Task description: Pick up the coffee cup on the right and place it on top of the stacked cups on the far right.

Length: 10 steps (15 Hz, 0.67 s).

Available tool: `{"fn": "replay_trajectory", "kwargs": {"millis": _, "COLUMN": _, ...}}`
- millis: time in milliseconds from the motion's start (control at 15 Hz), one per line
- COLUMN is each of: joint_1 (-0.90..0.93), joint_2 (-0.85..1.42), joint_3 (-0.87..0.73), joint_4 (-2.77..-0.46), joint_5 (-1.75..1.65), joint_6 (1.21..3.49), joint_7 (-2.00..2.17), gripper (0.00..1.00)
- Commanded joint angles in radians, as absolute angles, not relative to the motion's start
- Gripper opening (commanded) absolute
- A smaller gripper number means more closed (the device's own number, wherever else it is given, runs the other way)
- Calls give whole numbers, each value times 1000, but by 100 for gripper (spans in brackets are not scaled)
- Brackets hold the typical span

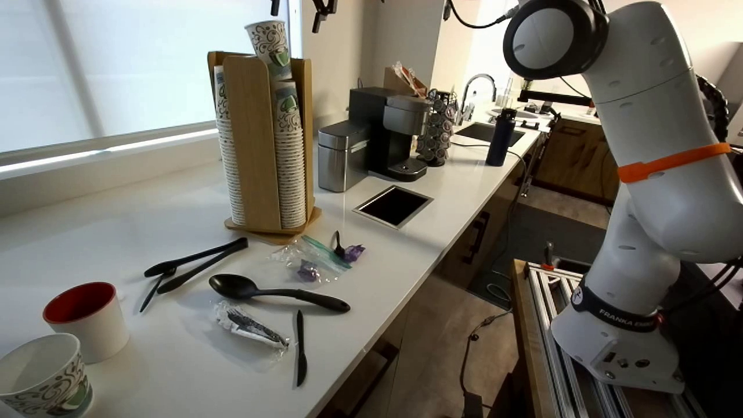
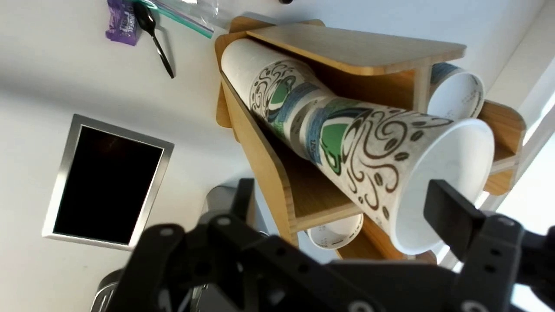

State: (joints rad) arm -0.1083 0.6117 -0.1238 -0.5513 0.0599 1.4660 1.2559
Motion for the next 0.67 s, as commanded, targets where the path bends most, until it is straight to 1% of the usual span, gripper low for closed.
{"fn": "replay_trajectory", "kwargs": {"millis": 0, "joint_1": -103, "joint_2": 578, "joint_3": -112, "joint_4": -523, "joint_5": 71, "joint_6": 1452, "joint_7": 1233, "gripper": 100}}
{"fn": "replay_trajectory", "kwargs": {"millis": 200, "joint_1": -121, "joint_2": 521, "joint_3": -72, "joint_4": -521, "joint_5": 105, "joint_6": 1407, "joint_7": 1102, "gripper": 100}}
{"fn": "replay_trajectory", "kwargs": {"millis": 533, "joint_1": -127, "joint_2": 450, "joint_3": -30, "joint_4": -554, "joint_5": 133, "joint_6": 1230, "joint_7": 903, "gripper": 100}}
{"fn": "replay_trajectory", "kwargs": {"millis": 600, "joint_1": -115, "joint_2": 470, "joint_3": -50, "joint_4": -524, "joint_5": 106, "joint_6": 1278, "joint_7": 967, "gripper": 100}}
